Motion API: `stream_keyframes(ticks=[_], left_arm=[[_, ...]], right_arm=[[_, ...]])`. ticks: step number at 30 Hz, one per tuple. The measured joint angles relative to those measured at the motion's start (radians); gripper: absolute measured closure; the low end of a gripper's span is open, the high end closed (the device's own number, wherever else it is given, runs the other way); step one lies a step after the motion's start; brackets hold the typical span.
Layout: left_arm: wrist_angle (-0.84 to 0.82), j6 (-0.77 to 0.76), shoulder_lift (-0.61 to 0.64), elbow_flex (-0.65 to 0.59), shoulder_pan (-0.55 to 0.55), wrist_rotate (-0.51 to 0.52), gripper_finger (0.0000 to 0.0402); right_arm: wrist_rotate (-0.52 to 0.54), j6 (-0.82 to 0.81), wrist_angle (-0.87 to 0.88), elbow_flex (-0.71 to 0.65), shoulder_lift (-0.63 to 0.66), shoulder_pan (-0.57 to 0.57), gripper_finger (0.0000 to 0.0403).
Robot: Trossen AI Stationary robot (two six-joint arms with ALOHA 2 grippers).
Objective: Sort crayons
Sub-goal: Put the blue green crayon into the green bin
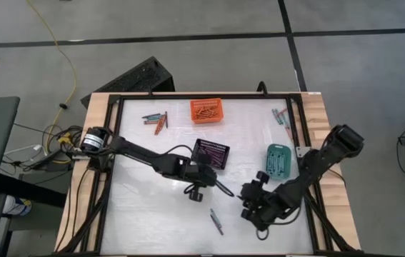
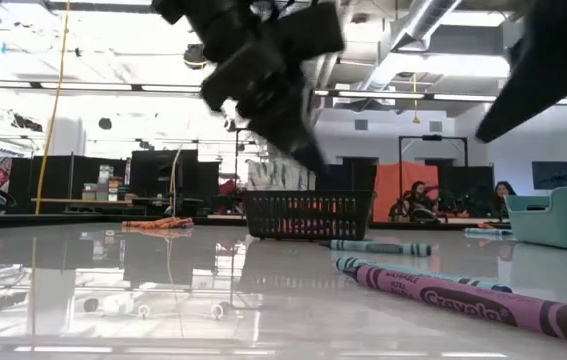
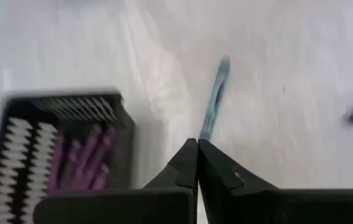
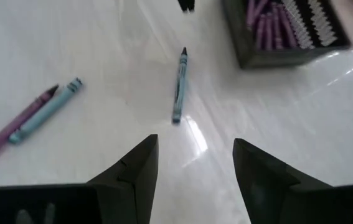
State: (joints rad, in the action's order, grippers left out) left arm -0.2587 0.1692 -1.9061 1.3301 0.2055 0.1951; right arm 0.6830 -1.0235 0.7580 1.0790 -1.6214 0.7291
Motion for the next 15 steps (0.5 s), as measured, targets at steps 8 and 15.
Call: stream_keyframes(ticks=[8,15], left_arm=[[-0.086,0.010,0.001,0.066,-0.019,-0.047,0.0401],[-0.160,-0.012,0.001,0.066,0.033,-0.059,0.0401]], right_arm=[[0.002,0.006,-0.003,-0.005,0.020,-0.004,0.0200],[-0.064,0.132,-0.182,-0.022,-0.159,-0.154,0.0183]])
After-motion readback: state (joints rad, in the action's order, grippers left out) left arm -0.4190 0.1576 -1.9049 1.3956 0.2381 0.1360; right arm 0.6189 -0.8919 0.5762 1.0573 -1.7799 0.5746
